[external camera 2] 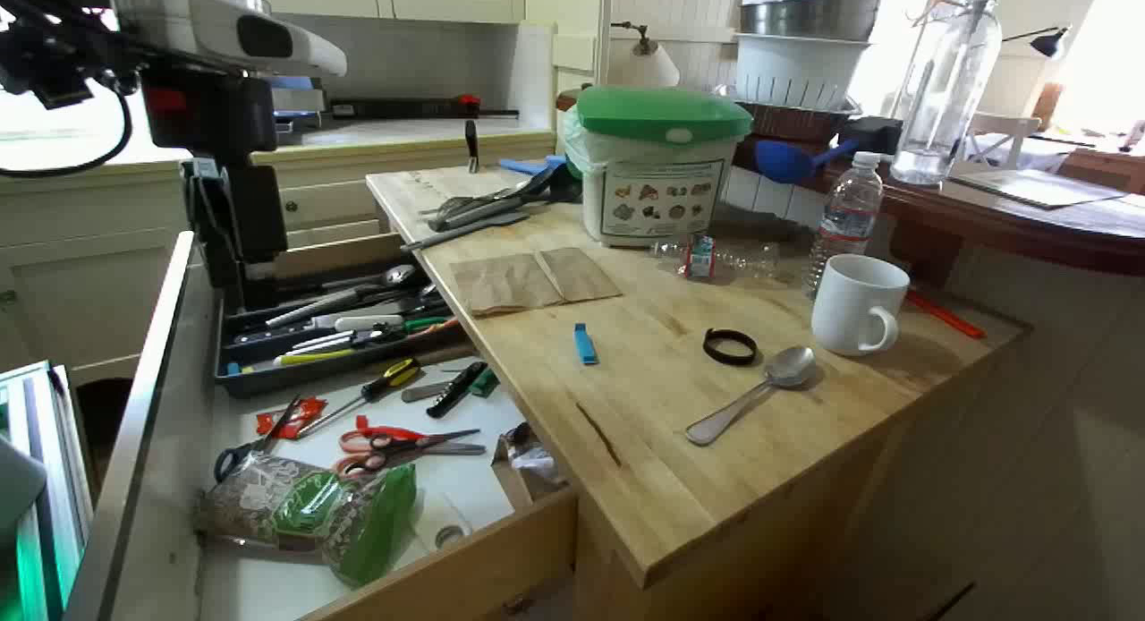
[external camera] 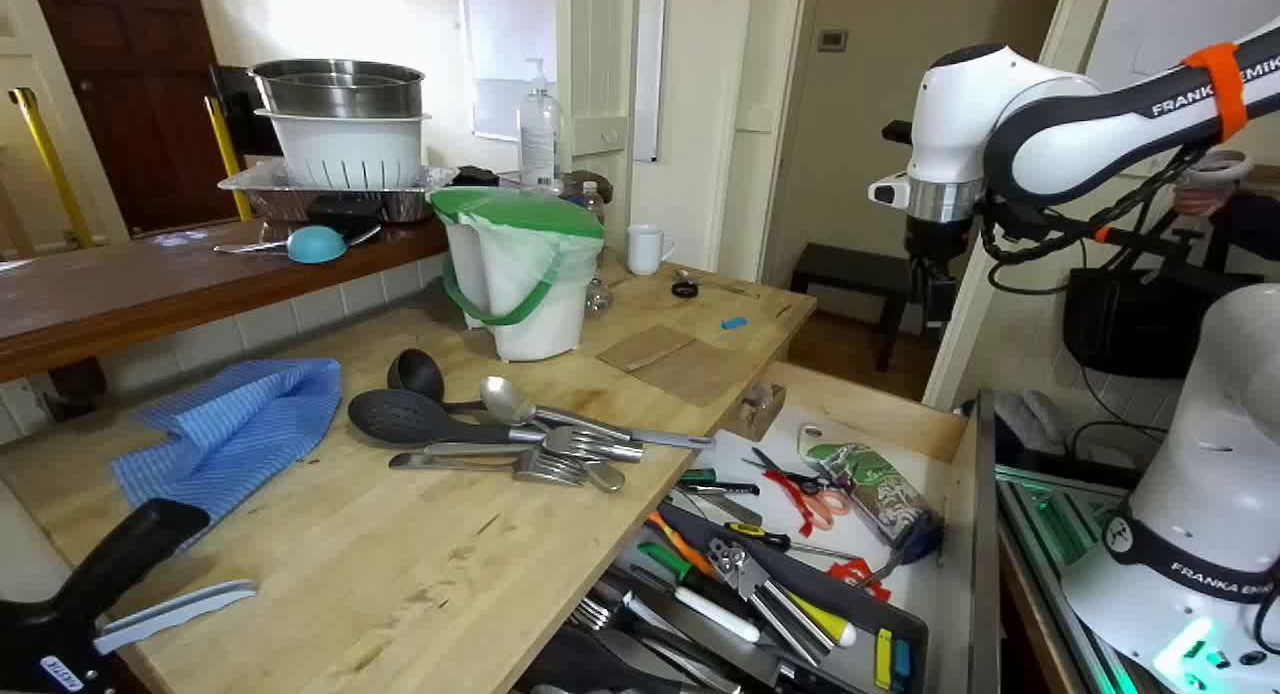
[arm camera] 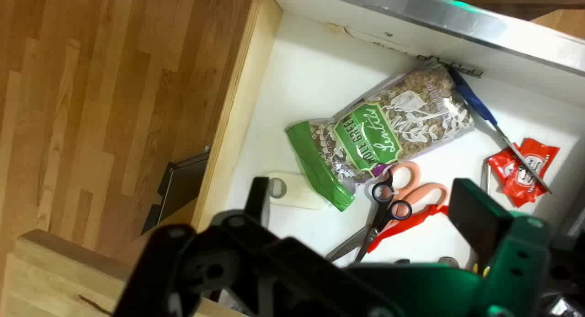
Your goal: Move the black and grey ladle in the drawer to the left, pick up the plastic grey spatula from the table and put it in the drawer
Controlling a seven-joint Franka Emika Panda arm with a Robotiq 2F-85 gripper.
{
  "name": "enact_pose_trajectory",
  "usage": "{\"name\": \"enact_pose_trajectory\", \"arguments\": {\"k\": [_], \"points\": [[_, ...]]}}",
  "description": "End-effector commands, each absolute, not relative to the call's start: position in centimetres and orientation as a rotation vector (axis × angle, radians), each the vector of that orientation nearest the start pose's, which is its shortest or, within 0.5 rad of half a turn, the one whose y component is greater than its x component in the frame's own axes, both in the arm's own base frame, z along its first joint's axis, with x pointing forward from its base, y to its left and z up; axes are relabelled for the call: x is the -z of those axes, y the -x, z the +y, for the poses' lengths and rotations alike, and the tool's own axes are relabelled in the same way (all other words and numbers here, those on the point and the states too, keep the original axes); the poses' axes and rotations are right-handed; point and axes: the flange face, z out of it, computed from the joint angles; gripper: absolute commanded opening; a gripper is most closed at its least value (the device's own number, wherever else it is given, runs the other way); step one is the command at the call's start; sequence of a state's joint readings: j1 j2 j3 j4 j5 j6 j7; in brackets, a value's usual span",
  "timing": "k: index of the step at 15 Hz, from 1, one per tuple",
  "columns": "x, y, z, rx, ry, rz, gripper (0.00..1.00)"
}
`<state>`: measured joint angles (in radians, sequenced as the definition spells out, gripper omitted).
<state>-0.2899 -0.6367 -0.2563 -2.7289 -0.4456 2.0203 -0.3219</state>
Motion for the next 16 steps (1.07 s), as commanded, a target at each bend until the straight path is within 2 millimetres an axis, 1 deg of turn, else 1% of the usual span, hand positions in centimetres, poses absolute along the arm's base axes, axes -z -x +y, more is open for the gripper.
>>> {"name": "enact_pose_trajectory", "arguments": {"k": [1,3,4,5,7,8,10,12,13,14,15,16], "points": [[-39.9,-27.9,-19.2,-0.268,3.323,-0.069,1.0],[-40.1,-29.7,-17.7,-0.249,3.334,0.043,1.0],[-40.2,-31.0,-16.4,-0.23,3.338,0.108,1.0],[-40.3,-31.8,-15.5,-0.216,3.344,0.16,1.0],[-40.4,-34.5,-12.5,-0.197,3.347,0.182,1.0],[-40.4,-36.1,-10.7,-0.2,3.356,0.182,1.0],[-40.3,-38.8,-7.7,-0.188,3.378,0.178,1.0],[-40.1,-41.2,-5.2,-0.204,3.401,0.163,1.0],[-40.1,-42.3,-4.0,-0.215,3.417,0.139,1.0],[-39.7,-43.4,-2.4,-0.238,3.432,0.029,1.0],[-40.6,-40.8,-4.1,-0.185,3.426,0.08,1.0],[-40.3,-41.6,-3.4,-0.194,3.428,0.054,1.0]]}}
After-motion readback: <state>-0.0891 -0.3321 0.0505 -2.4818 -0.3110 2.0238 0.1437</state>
